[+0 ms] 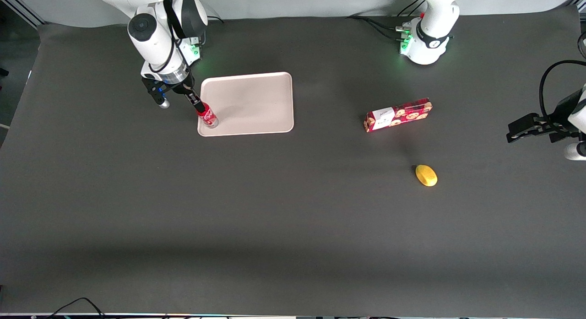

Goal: Place coke bottle on tray

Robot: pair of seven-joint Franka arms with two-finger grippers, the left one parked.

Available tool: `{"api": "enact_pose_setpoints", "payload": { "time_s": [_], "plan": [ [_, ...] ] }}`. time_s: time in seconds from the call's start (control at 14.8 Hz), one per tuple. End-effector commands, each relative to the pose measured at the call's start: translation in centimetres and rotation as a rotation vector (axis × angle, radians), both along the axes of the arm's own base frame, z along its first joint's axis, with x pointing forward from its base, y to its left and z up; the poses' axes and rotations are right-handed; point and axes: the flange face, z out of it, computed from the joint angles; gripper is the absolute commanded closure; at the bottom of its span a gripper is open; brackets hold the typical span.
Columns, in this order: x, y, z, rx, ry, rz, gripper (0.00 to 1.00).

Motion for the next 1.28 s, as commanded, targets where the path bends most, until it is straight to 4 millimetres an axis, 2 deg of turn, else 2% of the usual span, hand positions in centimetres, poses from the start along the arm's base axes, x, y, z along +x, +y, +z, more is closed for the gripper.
{"api": "enact_pose_setpoints", "payload": {
  "time_s": [0.0, 0.2, 0.4, 0.54, 0.81, 1.01, 1.08, 1.21],
  "plan": [
    [0.6, 0.7, 0.2, 0.027, -0.008, -0.032, 0.0],
    [1.3, 1.4, 1.4, 0.041, -0.031, -0.028, 0.0],
    [3.5, 2.2, 4.9, 0.059, -0.062, -0.01, 0.0],
    [5.9, 1.4, 8.1, 0.02, -0.072, 0.02, 0.0],
    [12.8, -3.1, 14.0, -0.054, -0.026, 0.078, 0.0],
    [17.1, -8.9, 18.2, -0.014, -0.023, 0.196, 0.0],
    [18.1, -11.2, 19.0, -0.004, -0.023, 0.245, 0.0],
    [18.9, -16.0, 19.3, -0.024, -0.017, 0.372, 0.0]
  ]
}}
